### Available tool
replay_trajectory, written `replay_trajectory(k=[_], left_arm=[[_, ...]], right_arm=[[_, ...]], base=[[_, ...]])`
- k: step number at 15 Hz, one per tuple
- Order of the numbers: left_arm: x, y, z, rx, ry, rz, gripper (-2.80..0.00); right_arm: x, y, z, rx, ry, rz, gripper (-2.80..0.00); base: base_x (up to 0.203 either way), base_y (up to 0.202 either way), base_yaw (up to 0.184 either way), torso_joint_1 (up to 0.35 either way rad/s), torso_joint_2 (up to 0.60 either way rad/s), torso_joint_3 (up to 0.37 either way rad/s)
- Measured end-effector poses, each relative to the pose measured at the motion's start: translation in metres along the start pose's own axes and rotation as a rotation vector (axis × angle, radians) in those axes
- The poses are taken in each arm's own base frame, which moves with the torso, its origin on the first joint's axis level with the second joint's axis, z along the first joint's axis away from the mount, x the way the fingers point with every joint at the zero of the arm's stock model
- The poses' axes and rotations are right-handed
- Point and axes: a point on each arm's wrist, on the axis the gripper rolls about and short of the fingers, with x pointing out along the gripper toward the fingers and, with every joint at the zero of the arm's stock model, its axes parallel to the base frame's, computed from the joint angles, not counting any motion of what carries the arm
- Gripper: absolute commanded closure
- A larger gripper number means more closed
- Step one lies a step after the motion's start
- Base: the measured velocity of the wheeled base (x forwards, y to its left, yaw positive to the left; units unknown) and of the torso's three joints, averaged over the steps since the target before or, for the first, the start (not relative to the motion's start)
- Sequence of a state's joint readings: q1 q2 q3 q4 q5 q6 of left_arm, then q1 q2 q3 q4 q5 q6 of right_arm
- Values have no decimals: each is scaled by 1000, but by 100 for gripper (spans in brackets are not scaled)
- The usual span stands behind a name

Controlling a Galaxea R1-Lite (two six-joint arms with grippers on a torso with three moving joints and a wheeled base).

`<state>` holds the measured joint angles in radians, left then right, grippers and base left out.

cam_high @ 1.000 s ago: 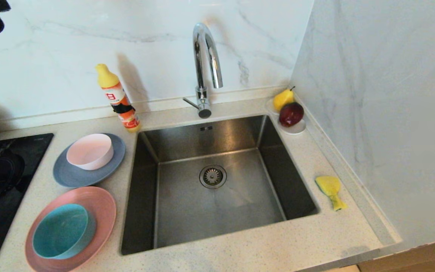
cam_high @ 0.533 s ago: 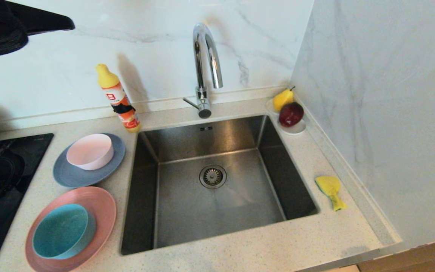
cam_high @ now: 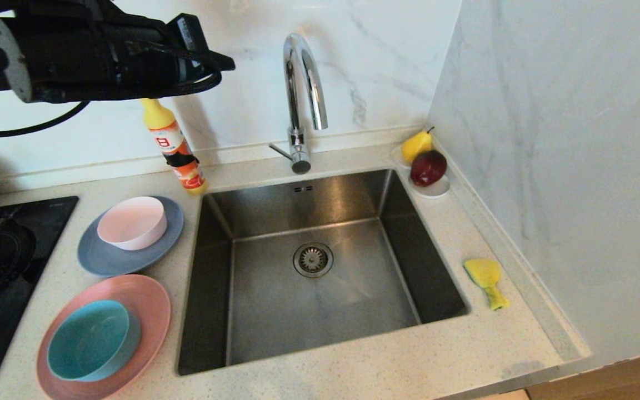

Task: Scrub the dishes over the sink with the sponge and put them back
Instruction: Turn on the faucet

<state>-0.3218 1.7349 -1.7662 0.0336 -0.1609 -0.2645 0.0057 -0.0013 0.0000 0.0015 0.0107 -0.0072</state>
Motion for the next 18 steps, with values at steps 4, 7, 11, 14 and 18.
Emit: replay_trajectory(k=[4,7,11,14,18], left_arm=[[53,14,-21,-4,21,40,0],[88,27,-45,-3,9,53,0],[119,41,-74,-2,1,68,0],[130,54,-87,-20,4,84,0],[139,63,-96,-56,-24,97,0]], right_arm=[[0,0,0,0,0,0,0],[0,0,0,0,0,0,0],[0,0,0,0,0,0,0],[0,0,0,0,0,0,0],[0,0,0,0,0,0,0]], base=[[0,0,0,0,0,0],[0,0,0,0,0,0],[0,0,0,0,0,0],[0,0,0,0,0,0],[0,0,0,0,0,0]])
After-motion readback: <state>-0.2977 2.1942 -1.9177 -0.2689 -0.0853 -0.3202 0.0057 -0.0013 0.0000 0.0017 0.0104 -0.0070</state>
